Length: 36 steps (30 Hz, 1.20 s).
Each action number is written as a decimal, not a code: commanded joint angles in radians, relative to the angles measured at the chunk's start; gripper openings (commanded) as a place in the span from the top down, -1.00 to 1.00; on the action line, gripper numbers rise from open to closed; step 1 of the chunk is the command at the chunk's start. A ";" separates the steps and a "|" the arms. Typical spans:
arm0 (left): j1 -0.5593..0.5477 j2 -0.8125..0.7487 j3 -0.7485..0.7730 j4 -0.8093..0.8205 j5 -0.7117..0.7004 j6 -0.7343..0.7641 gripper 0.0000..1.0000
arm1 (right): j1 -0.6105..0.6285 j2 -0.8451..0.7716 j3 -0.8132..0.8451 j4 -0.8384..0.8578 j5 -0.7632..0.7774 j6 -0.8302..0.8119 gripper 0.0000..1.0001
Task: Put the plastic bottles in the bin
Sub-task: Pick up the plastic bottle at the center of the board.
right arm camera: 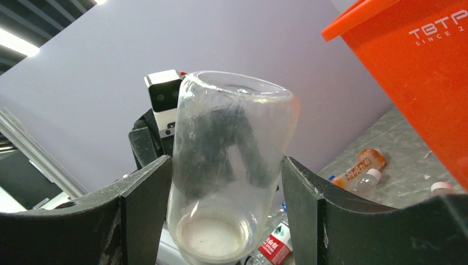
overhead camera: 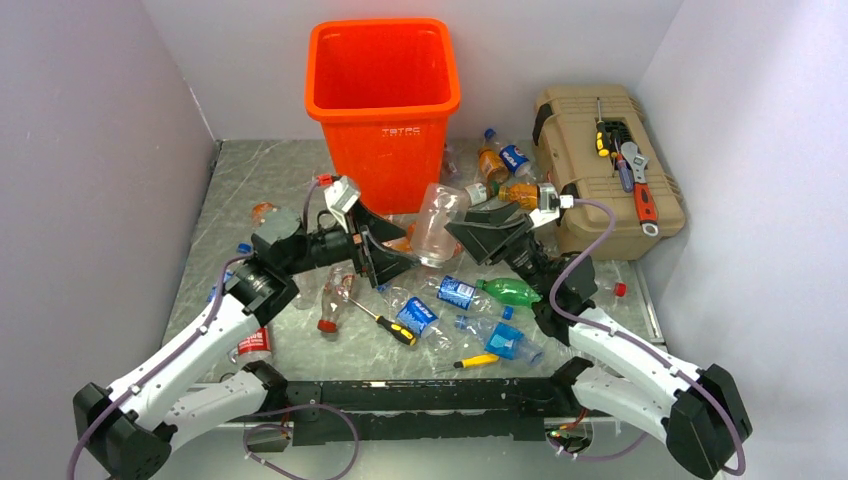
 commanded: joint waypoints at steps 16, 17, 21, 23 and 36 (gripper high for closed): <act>-0.088 0.096 -0.045 0.314 -0.048 -0.213 -0.99 | 0.095 -0.027 -0.013 0.061 0.179 -0.155 0.31; -0.089 0.102 -0.041 0.313 -0.050 -0.217 -0.99 | 0.099 -0.022 -0.009 0.064 0.179 -0.159 0.31; -0.098 0.111 -0.039 0.337 -0.053 -0.235 -0.99 | 0.119 -0.009 -0.007 0.070 0.196 -0.171 0.31; -0.105 0.117 -0.032 0.333 -0.047 -0.234 -0.99 | 0.127 -0.007 -0.009 0.069 0.215 -0.177 0.31; -0.126 0.107 -0.026 0.243 -0.131 -0.171 -0.05 | 0.174 -0.001 0.040 -0.054 0.219 -0.244 0.10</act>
